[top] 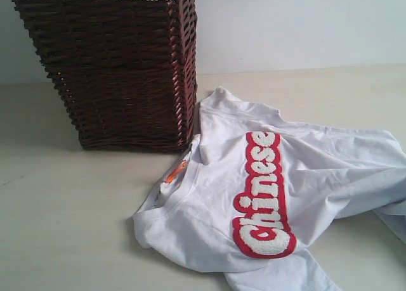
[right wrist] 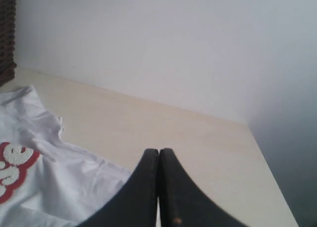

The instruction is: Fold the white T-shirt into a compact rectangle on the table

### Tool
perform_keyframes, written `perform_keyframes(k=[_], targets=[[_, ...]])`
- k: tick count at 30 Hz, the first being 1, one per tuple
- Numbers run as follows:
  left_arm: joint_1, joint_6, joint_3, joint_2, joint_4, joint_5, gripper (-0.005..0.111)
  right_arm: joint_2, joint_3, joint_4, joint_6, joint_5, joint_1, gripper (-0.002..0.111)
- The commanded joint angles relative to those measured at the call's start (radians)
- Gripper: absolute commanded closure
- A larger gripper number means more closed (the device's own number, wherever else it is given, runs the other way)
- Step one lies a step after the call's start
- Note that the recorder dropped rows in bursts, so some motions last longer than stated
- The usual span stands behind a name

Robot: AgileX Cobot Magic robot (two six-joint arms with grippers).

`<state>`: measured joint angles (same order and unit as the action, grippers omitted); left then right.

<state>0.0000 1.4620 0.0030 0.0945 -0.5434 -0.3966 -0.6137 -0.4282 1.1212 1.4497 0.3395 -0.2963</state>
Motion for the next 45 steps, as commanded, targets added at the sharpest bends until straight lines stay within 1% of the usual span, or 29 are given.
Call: perform_keyframes(k=[1, 2, 3, 5, 7, 14, 16, 18, 20, 22, 26, 28, 30, 34, 37, 45], targets=[[0.003, -0.005, -0.003, 0.026, -0.209, -0.048, 0.107, 0.009, 0.004, 0.162, 0.156, -0.034, -0.001, 0.108], [0.003, -0.005, -0.003, 0.031, -0.275, -0.067, 0.107, 0.011, 0.004, 0.207, 0.205, -0.017, -0.001, 0.108], [0.003, -0.005, -0.003, 0.035, -0.307, -0.079, 0.107, 0.013, 0.004, 0.257, 0.254, 0.007, -0.001, 0.108], [0.003, -0.005, -0.003, 0.035, -0.307, -0.050, 0.107, 0.039, 0.004, 0.335, 0.335, 0.077, -0.001, 0.108], [0.003, -0.039, -0.003, 0.035, -0.307, -0.043, 0.107, 0.073, 0.004, 0.336, 0.335, 0.118, -0.001, 0.108], [0.008, -0.047, -0.003, 0.035, -0.314, -0.038, 0.107, 0.084, 0.004, 0.334, 0.335, 0.098, -0.001, 0.108], [0.026, -0.112, -0.003, 0.035, -0.365, 0.022, 0.107, 0.084, 0.004, 0.334, 0.335, 0.100, -0.001, 0.108], [0.061, -0.120, -0.003, 0.035, -0.455, 0.140, 0.107, 0.084, 0.004, 0.334, 0.335, 0.102, -0.001, 0.108], [0.104, -0.120, -0.003, 0.035, -0.462, 0.192, 0.107, 0.084, 0.004, 0.326, 0.335, 0.102, -0.001, 0.108], [0.155, -0.120, -0.003, 0.035, -0.465, 0.175, 0.107, 0.084, 0.004, 0.314, 0.329, 0.102, -0.001, 0.108], [0.240, -0.120, -0.003, 0.035, -0.483, 0.021, 0.107, 0.084, 0.004, 0.310, 0.309, 0.102, -0.001, 0.108], [0.266, -0.120, -0.003, 0.035, -0.483, -0.033, 0.107, 0.084, 0.004, 0.310, 0.298, 0.102, -0.001, 0.108], [0.282, -0.116, -0.003, 0.035, -0.483, -0.040, 0.107, 0.084, 0.004, 0.310, 0.298, 0.098, -0.001, 0.108], [0.289, -0.116, -0.003, 0.035, -0.483, 0.028, 0.107, 0.084, 0.004, 0.310, 0.281, 0.098, -0.001, 0.108], [0.289, -0.113, -0.003, 0.035, -0.483, 0.053, 0.107, 0.084, 0.004, 0.310, 0.252, 0.098, -0.001, 0.108], [0.289, -0.113, -0.003, 0.035, -0.483, 0.047, 0.107, 0.084, 0.004, 0.228, 0.249, 0.098, -0.001, 0.108]])
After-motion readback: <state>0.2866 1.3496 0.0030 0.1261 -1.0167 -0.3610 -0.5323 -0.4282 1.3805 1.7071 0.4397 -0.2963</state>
